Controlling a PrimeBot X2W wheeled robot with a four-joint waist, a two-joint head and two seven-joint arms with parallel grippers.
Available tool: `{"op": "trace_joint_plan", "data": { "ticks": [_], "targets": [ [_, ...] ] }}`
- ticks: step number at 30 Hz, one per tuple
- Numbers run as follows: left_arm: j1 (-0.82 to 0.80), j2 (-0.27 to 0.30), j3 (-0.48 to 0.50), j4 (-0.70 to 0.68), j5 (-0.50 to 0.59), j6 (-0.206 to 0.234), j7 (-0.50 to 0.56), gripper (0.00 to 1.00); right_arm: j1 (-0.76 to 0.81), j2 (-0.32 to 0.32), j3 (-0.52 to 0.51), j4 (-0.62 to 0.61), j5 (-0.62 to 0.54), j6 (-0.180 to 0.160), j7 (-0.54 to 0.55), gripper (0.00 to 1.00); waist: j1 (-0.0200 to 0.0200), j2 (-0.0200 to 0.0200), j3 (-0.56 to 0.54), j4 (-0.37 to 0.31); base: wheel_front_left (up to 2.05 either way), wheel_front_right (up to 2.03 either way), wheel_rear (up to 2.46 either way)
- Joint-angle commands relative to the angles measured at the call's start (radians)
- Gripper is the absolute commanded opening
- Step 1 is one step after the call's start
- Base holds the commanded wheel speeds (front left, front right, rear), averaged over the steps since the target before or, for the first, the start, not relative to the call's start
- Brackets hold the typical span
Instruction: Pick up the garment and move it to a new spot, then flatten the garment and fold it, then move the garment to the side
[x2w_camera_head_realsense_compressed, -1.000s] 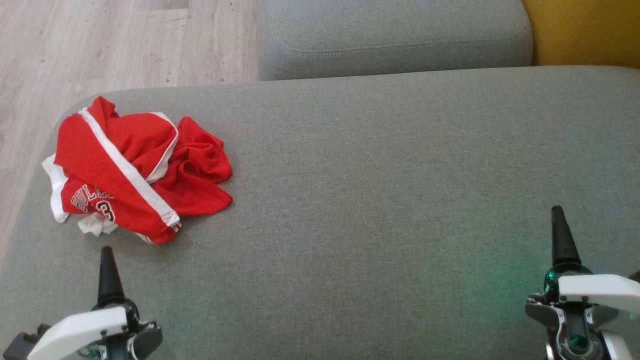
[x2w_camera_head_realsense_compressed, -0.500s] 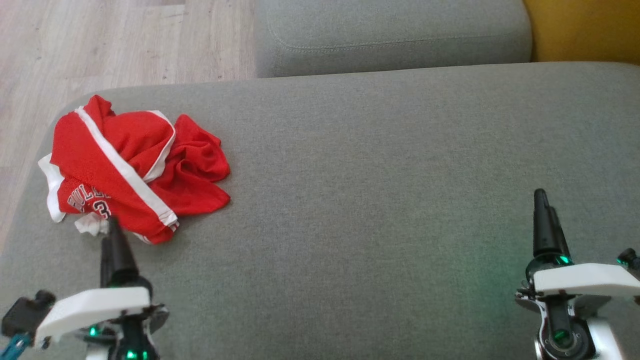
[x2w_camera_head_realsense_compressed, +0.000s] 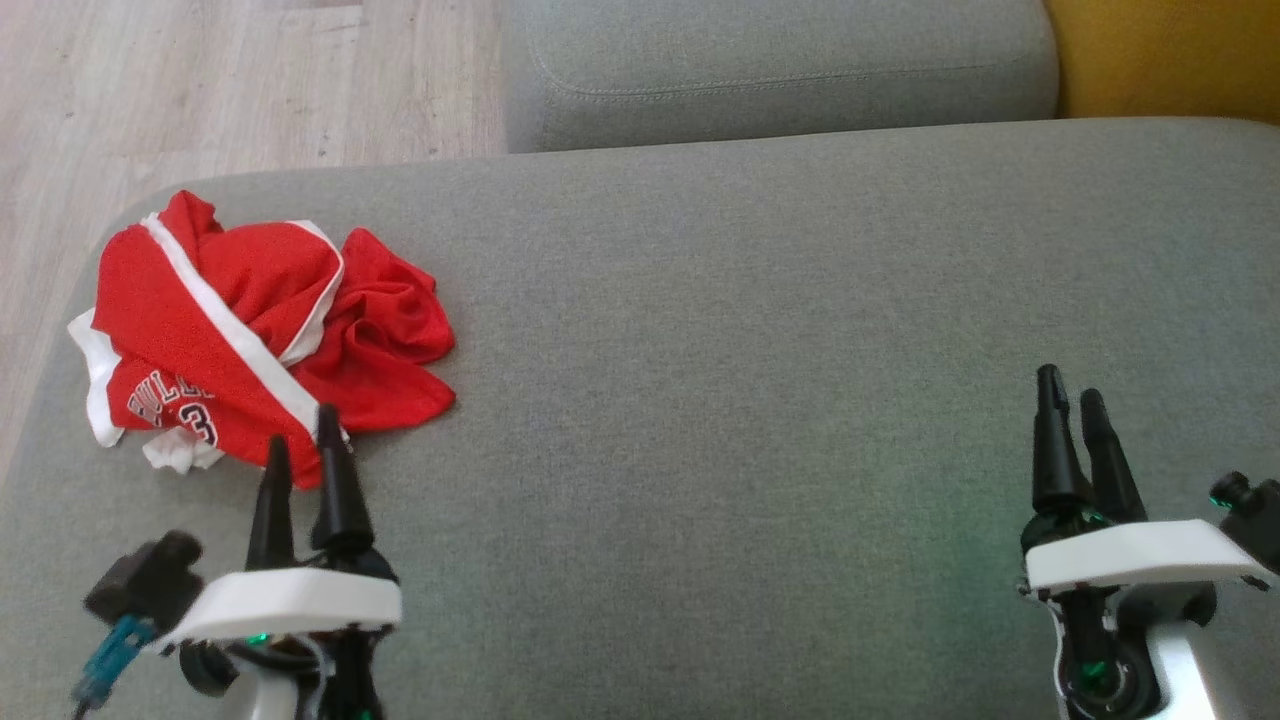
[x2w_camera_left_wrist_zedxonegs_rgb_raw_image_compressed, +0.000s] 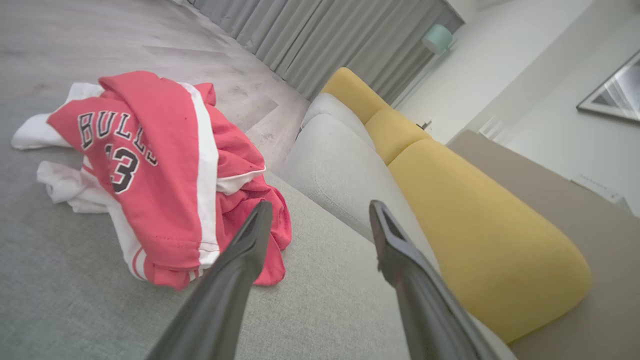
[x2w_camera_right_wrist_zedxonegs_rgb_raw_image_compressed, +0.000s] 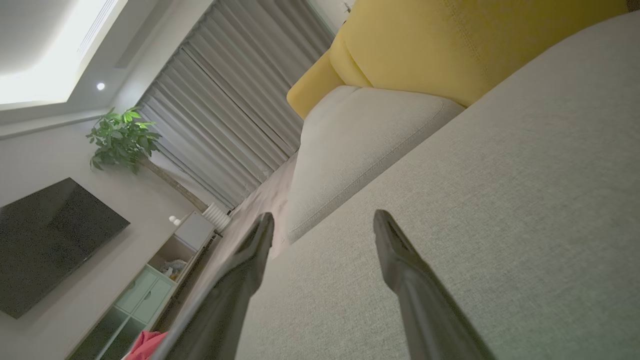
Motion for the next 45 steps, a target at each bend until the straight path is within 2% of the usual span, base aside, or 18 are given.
{"op": "trace_joint_plan", "data": {
  "ticks": [1,13,33,36,45],
  "targets": [
    [-0.053,0.017,0.007,-0.044,0.032,0.008,-0.010,1.00,-0.049,-0.006,0.020,-0.045,-0.031,0.004,-0.011,1.00,-0.0001,0.0000,0.000,0.000,0.00,0.00,0.00],
    [-0.083,0.099,-0.150,-0.016,0.238,0.115,-0.045,1.00,-0.047,-0.007,0.063,-0.062,-0.236,0.005,-0.047,1.00,-0.0001,0.0000,0.001,-0.012,0.00,0.00,0.00],
    [-0.161,0.205,-0.373,0.004,0.483,0.267,-0.104,1.00,-0.059,-0.008,0.085,-0.075,-0.632,0.006,-0.105,1.00,-0.0001,0.0000,0.007,-0.029,0.00,0.00,0.00],
    [-0.169,0.211,-0.395,-0.002,0.500,0.288,-0.113,1.00,-0.057,-0.008,0.081,-0.080,-0.654,0.006,-0.114,1.00,-0.0001,0.0000,0.008,-0.026,0.00,0.00,0.00],
    [-0.154,0.206,-0.390,-0.044,0.493,0.318,-0.137,1.00,-0.042,-0.009,0.086,-0.049,-0.591,0.007,-0.138,1.00,-0.0001,0.0000,0.004,-0.023,0.00,0.00,0.00]
  ]
}}
